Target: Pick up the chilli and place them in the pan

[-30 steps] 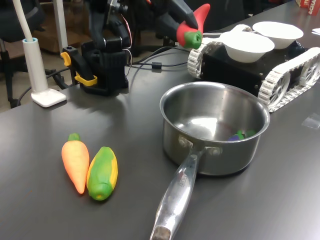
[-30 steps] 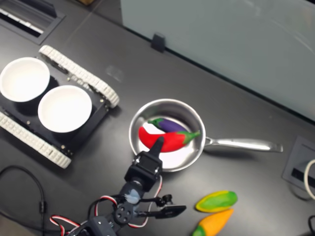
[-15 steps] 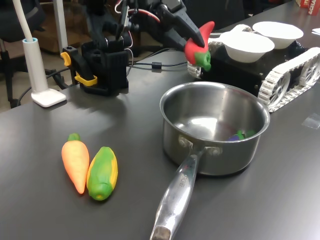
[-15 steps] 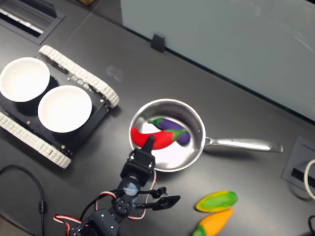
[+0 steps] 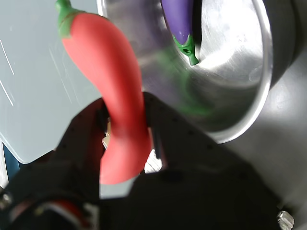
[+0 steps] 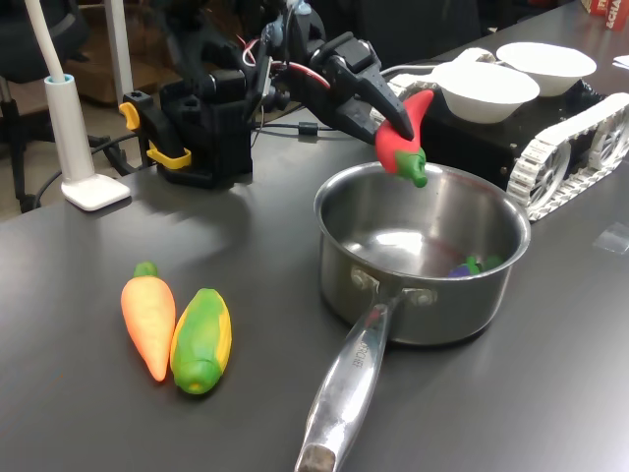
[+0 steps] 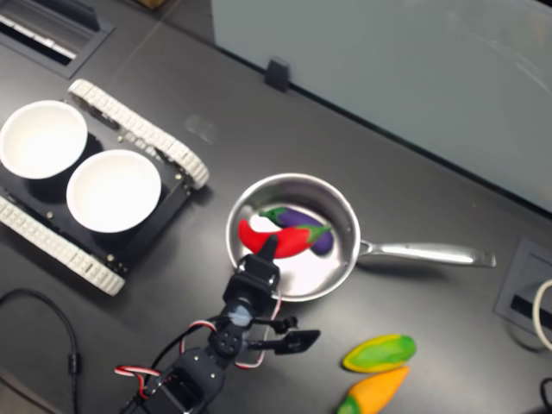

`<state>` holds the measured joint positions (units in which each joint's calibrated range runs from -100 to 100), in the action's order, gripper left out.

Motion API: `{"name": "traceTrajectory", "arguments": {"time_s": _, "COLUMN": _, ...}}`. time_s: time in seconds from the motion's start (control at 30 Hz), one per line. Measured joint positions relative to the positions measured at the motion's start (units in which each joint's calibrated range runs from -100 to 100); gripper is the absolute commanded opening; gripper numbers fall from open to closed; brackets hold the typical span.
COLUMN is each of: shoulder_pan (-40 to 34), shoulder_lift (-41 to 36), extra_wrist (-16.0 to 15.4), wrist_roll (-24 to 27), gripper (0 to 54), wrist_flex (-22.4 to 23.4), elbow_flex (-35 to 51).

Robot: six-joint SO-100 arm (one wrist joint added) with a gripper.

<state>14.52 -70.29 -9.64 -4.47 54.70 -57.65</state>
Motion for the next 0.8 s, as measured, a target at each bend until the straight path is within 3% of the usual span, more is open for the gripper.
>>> {"name": "traceTrajectory", "arguments": {"time_s": 0.37, "shoulder_pan": -1.2, "shoulder_lift": 0.0, "extra_wrist": 1.6, "wrist_roll": 0.3, "gripper": 0.5, "wrist_flex": -4.8, "elbow_flex": -4.6}}
{"name": "traceTrajectory", "arguments": {"time_s": 0.53, "shoulder_pan": -1.4, "shoulder_lift": 0.0, "extra_wrist": 1.6, "wrist_roll": 0.6, "gripper": 11.5, "wrist_flex": -4.9, "elbow_flex": -5.1}}
{"name": "traceTrajectory", "arguments": {"time_s": 0.8, "shoulder_pan": -1.5, "shoulder_lift": 0.0, "extra_wrist": 1.6, "wrist_roll": 0.6, "gripper": 23.2, "wrist_flex": -4.9, "elbow_flex": -6.2}}
